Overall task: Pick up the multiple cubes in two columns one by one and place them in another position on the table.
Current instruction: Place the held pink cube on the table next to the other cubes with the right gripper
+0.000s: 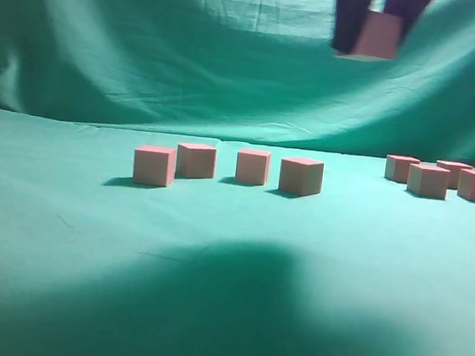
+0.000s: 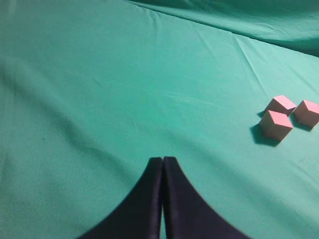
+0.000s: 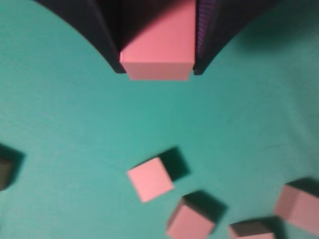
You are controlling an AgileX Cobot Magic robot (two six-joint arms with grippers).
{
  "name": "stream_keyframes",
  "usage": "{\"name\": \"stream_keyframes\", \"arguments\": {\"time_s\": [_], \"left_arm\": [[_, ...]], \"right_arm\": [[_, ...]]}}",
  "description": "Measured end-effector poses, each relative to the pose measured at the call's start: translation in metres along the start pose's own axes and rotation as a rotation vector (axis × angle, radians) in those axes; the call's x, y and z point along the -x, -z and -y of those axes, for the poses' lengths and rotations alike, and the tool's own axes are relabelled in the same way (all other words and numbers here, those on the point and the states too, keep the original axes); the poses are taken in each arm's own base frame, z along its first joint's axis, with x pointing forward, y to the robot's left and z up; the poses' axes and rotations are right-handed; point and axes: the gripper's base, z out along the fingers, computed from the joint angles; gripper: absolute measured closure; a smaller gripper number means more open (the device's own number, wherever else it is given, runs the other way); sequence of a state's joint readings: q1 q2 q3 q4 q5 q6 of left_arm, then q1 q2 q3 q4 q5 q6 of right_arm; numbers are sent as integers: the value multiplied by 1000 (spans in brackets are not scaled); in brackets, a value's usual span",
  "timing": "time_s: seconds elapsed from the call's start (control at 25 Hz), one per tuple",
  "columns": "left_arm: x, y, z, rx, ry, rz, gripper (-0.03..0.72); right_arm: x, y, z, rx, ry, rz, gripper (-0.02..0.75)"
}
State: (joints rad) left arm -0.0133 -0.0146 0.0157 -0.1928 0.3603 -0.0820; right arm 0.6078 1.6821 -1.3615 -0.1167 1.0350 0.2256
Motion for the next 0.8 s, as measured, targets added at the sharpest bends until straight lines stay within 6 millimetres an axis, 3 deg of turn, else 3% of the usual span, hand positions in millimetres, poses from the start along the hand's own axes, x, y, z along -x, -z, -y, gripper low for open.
{"name": "stream_keyframes", "arguments": {"time_s": [0.16, 0.36, 0.56, 0.8], "left_arm": [[0, 0, 0, 0, 0, 0, 688], [0, 0, 0, 0, 0, 0, 688], [0, 0, 0, 0, 0, 0, 688], [0, 0, 0, 0, 0, 0, 688]], "right_arm": [[-5, -1, -41, 79, 78, 4, 470], [-9, -24, -77, 120, 207, -11, 470], [-2, -50, -97, 131, 310, -37, 470], [24, -75, -113, 132, 315, -35, 470]]}}
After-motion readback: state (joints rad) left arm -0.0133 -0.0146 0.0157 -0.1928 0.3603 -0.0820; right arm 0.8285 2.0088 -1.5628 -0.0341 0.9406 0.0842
